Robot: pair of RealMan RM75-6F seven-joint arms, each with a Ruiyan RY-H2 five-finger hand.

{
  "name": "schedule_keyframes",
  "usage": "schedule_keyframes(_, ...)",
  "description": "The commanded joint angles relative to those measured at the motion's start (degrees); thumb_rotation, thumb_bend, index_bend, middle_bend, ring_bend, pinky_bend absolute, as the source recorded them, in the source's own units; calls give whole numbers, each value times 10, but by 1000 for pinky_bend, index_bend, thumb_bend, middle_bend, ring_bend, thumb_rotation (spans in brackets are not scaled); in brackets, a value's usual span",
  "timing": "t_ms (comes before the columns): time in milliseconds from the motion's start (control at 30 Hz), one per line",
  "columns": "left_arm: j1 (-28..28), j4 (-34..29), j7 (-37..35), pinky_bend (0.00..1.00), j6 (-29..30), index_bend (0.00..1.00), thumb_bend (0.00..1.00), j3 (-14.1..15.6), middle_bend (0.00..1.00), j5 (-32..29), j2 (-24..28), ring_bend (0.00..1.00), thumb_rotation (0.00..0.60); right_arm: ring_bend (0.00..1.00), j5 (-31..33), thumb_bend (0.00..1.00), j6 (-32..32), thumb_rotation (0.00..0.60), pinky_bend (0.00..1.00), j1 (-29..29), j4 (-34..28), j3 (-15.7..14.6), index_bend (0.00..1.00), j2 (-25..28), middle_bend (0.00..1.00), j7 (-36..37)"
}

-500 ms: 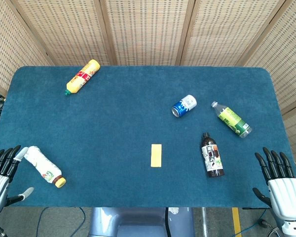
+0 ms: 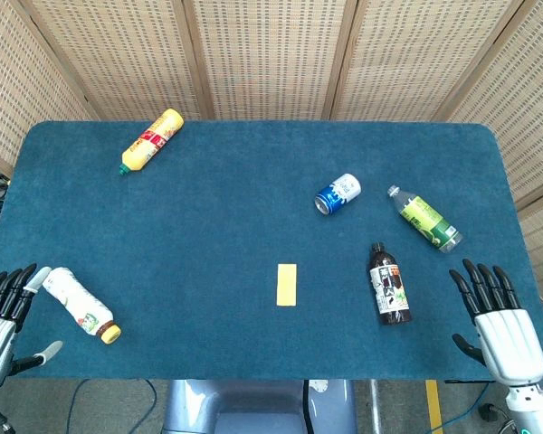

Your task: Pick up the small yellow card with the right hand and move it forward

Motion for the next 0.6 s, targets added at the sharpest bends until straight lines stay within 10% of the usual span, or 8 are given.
schedule_keyframes(33,-3,-2,5,0,-5,0,0,-3,0,-5,-3,0,600,0,29,0,-91,600,0,72,-31,36,62,30,0,-10)
schedule_keyframes(300,-28,11,31,0,-38,0,0,-32,0,-50,-31,0,600,0,206,0,-397,600,0,293,-66,109,302,-1,0,11)
schedule_keyframes(600,-43,14,46,0,-67,0,0,-45,0,-93,-40,0,600,0,378,71,-450,600,0,417,-11,101,377,-130,0,-119)
